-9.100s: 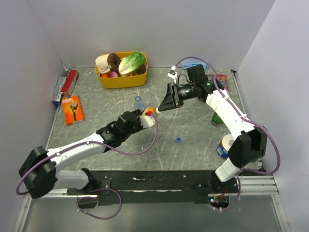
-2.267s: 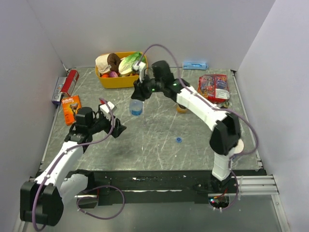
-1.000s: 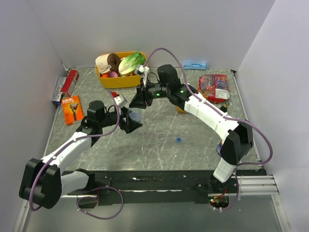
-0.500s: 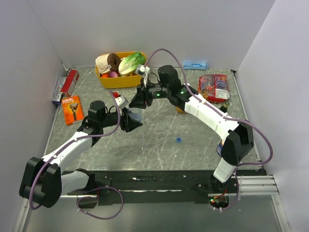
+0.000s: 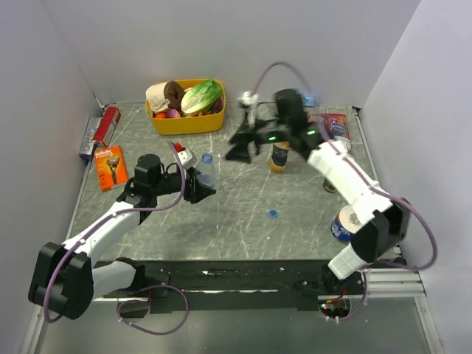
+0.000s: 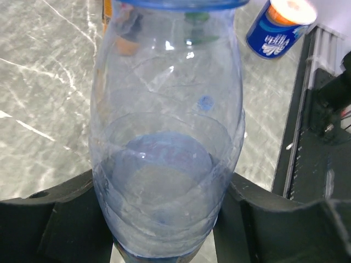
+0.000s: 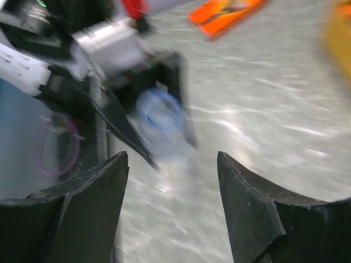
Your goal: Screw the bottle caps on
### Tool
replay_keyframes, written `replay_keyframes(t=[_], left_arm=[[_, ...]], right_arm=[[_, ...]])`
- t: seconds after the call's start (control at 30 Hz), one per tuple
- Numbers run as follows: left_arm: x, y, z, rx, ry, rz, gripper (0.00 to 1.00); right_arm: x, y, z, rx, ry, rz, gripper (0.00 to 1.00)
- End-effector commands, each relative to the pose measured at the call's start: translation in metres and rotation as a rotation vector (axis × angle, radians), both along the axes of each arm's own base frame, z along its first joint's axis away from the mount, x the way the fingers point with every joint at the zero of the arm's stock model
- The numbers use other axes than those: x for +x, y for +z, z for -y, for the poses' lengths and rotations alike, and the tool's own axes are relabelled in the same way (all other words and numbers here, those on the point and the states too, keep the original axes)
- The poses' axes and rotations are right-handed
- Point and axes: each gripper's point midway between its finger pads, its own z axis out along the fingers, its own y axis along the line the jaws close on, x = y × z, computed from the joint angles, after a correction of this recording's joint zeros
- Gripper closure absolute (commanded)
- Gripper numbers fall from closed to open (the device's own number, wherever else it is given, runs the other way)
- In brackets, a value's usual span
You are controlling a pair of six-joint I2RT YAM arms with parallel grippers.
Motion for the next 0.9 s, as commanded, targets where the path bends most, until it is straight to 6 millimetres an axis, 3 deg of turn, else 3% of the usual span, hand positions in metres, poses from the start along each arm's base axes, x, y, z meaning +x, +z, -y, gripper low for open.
replay_keyframes(t=[0.0, 0.03, 0.1, 0.13, 0.2, 0.23, 0.27, 0.3, 0.37, 0.4, 0.57, 0.87], left_arm=[[-0.008, 0.005, -0.007, 0.053, -0.028, 0.125, 0.99], [-0.010, -0.002, -0.009, 0.075, -0.031, 0.134, 0.99], [-0.014, -0.009, -0.014, 0.103, -0.026, 0.138, 0.99], [-0.015, -0.015, -0.016, 0.123, -0.029, 0.152, 0.99], [-0.018, -0.021, -0.019, 0.142, -0.026, 0.150, 0.99], [-0.018, -0.022, -0.021, 0.148, -0.022, 0.154, 0.99], [-0.019, -0.022, -0.022, 0.150, -0.016, 0.155, 0.99], [-0.020, -0.023, -0.022, 0.151, -0.014, 0.145, 0.99], [-0.021, -0.024, -0.024, 0.151, -0.009, 0.139, 0.99], [-0.022, -0.025, -0.025, 0.155, -0.011, 0.133, 0.99], [-0.020, -0.024, -0.031, 0.156, 0.009, 0.131, 0.99], [-0.019, -0.026, -0.036, 0.139, 0.032, 0.113, 0.99]], right_arm=[[-0.018, 0.020, 0.071, -0.167, 0.146, 0.438, 0.30], [-0.033, -0.011, 0.085, -0.252, 0.203, 0.406, 0.30], [-0.042, -0.033, 0.103, -0.343, 0.291, 0.561, 0.32], [-0.050, -0.068, 0.114, -0.413, 0.327, 0.537, 0.32], [-0.058, -0.089, 0.125, -0.467, 0.400, 0.632, 0.33], [-0.067, -0.122, 0.133, -0.528, 0.448, 0.606, 0.34], [-0.066, -0.130, 0.134, -0.545, 0.456, 0.649, 0.35], [-0.073, -0.160, 0.140, -0.575, 0.501, 0.642, 0.35], [-0.064, -0.174, 0.140, -0.589, 0.481, 0.715, 0.32], [-0.070, -0.192, 0.144, -0.604, 0.500, 0.698, 0.32], [-0.064, -0.230, 0.148, -0.675, 0.566, 0.635, 0.34], [-0.038, -0.258, 0.147, -0.754, 0.551, 0.520, 0.39]])
